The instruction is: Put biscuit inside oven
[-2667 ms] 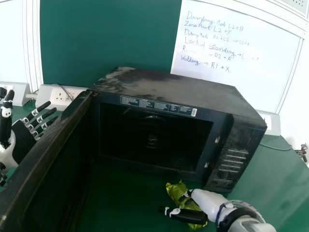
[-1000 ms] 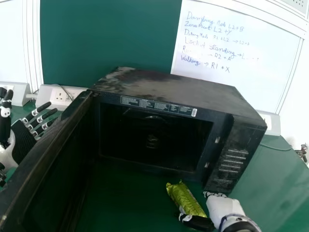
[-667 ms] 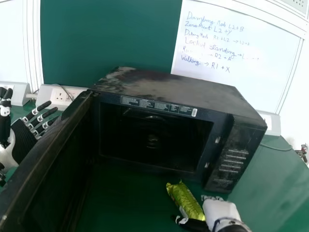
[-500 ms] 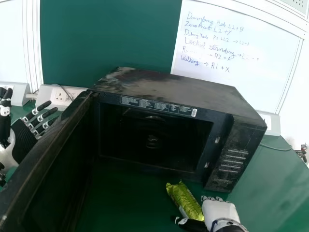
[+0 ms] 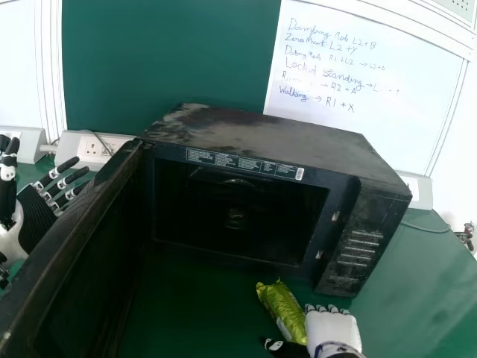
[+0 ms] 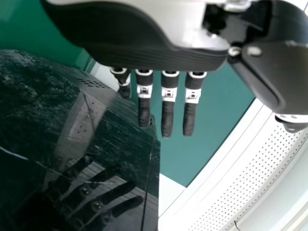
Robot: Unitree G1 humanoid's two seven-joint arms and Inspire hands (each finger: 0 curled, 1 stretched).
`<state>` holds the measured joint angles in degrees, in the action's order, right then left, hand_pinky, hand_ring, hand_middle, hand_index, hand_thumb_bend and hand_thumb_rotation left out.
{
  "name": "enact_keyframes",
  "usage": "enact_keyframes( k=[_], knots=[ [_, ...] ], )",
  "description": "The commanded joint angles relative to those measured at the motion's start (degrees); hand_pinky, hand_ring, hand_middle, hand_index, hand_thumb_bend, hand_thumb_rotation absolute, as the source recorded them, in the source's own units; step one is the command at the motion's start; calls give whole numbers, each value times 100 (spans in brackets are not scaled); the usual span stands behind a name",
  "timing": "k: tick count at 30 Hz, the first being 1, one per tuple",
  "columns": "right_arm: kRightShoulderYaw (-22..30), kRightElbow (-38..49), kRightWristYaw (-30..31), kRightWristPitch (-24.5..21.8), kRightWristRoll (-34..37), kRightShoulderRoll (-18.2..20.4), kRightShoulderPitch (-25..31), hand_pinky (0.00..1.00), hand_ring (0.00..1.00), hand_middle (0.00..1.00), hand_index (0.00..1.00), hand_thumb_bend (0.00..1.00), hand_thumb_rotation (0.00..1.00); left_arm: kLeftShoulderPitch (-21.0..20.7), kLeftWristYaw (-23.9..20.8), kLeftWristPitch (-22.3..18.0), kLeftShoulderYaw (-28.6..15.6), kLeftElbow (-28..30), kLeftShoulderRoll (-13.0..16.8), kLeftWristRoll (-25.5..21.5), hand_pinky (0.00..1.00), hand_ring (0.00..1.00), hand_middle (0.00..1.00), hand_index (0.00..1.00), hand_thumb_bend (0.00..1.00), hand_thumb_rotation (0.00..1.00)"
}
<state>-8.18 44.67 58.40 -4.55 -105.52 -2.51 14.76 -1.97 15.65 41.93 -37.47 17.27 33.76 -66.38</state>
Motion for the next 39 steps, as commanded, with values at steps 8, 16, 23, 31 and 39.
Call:
enact_keyframes(
  k=[8,16,23,31,39],
  knots=[
    [-123,-40,-371,26,-47,17,216,92,100,100,100,100,43,-9,88,-48,-13,-16,70,43,80,80,76,74,28,16],
    [-232,18,-544,-40,-78,154,431,90,100,100,100,100,40,-30,83,-19,-16,-28,73,14,84,82,78,75,26,15],
    [-287,-34,-467,-13,-270,231,447,86,100,100,100,100,39,-25,48,-29,-8,0,79,23,78,79,75,73,31,14],
    [-250,-26,-392,131,-208,97,366,87,100,100,100,100,40,-13,10,-28,-14,19,94,40,75,77,74,73,27,15],
    [-240,20,-359,293,38,-44,307,93,100,100,100,100,45,-8,22,-13,-11,18,107,33,75,77,74,71,28,15]
  ],
)
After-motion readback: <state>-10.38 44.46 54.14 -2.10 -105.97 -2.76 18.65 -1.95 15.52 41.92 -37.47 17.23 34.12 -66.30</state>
